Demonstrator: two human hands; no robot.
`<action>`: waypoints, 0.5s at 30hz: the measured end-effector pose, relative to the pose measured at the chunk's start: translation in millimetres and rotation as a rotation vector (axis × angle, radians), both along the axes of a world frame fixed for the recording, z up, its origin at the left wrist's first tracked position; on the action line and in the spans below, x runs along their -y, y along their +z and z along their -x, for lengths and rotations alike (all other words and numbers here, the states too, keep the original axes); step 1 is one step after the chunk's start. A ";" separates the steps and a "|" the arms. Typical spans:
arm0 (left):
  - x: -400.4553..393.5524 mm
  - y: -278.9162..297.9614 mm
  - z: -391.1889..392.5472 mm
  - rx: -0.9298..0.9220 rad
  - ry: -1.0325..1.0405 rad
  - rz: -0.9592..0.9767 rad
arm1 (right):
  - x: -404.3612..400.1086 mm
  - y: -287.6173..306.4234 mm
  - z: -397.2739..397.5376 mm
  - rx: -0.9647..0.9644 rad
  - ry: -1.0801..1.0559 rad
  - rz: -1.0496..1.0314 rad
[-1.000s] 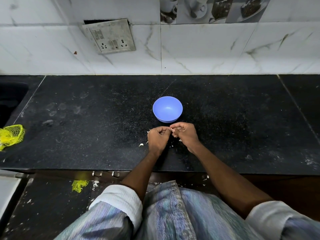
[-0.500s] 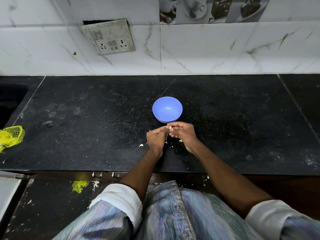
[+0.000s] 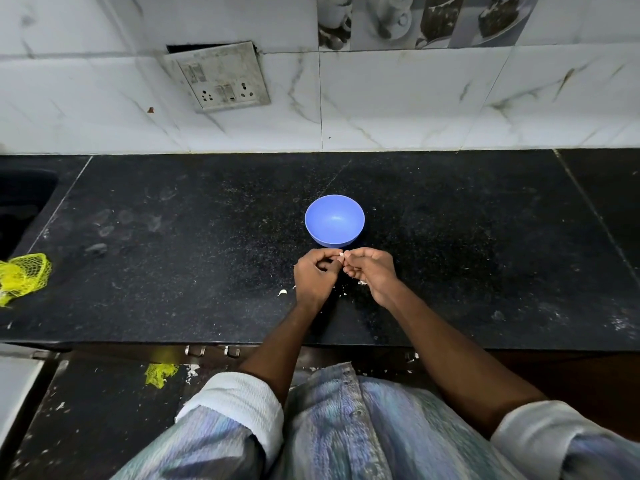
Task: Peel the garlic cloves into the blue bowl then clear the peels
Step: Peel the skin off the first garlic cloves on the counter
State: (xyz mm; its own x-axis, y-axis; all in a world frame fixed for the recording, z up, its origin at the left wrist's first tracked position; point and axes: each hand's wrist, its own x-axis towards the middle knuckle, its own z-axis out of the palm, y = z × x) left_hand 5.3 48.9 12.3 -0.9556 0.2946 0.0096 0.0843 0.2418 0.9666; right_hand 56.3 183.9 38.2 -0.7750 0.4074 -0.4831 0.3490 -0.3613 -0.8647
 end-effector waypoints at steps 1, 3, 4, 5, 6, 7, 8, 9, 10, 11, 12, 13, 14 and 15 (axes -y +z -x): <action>-0.4 -0.2 0.2 0.005 0.003 -0.006 | 0.0 -0.3 -0.3 0.012 0.007 -0.019; -1.0 0.3 -1.2 0.059 0.034 -0.036 | 1.1 -0.3 -1.0 0.030 0.026 -0.047; -1.3 0.2 -1.4 0.101 0.057 -0.063 | 1.8 0.0 -1.0 0.033 0.039 -0.060; -1.3 1.0 -2.1 0.160 0.076 -0.104 | 2.6 0.8 -1.1 0.032 0.052 -0.070; -2.0 2.3 -2.8 0.243 0.096 -0.160 | 3.5 2.6 -1.3 0.027 0.059 -0.072; -2.5 4.5 -4.2 0.347 0.117 -0.230 | 3.6 4.2 -1.7 0.028 0.064 -0.072; -3.2 6.7 -5.6 0.456 0.134 -0.298 | 3.7 5.4 -2.0 0.030 0.064 -0.066; -3.2 7.9 -6.5 0.548 0.149 -0.352 | 3.9 6.2 -2.3 0.033 0.061 -0.063; -3.3 8.3 -7.0 0.614 0.157 -0.386 | 4.6 7.3 -2.7 0.037 0.060 -0.068; -3.2 8.7 -7.7 0.655 0.158 -0.406 | 5.3 8.5 -3.3 0.044 0.062 -0.085; -3.2 9.3 -8.3 0.676 0.155 -0.417 | 6.0 8.6 -3.6 0.051 0.068 -0.105; -3.4 10.3 -8.7 0.684 0.156 -0.423 | 6.5 8.6 -3.9 0.069 0.075 -0.132; -3.8 11.4 -8.7 0.684 0.164 -0.423 | 7.3 8.3 -3.6 0.093 0.075 -0.171; -4.0 13.1 -8.9 0.680 0.176 -0.419 | 7.8 7.9 -3.9 0.123 0.066 -0.221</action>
State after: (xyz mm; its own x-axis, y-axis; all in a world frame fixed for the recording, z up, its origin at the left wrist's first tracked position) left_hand 14.2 52.9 25.4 -0.8240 0.2407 -0.5130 -0.5589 -0.1961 0.8057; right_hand 60.2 176.1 46.1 -0.7443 0.4639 -0.4803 0.4733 -0.1408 -0.8695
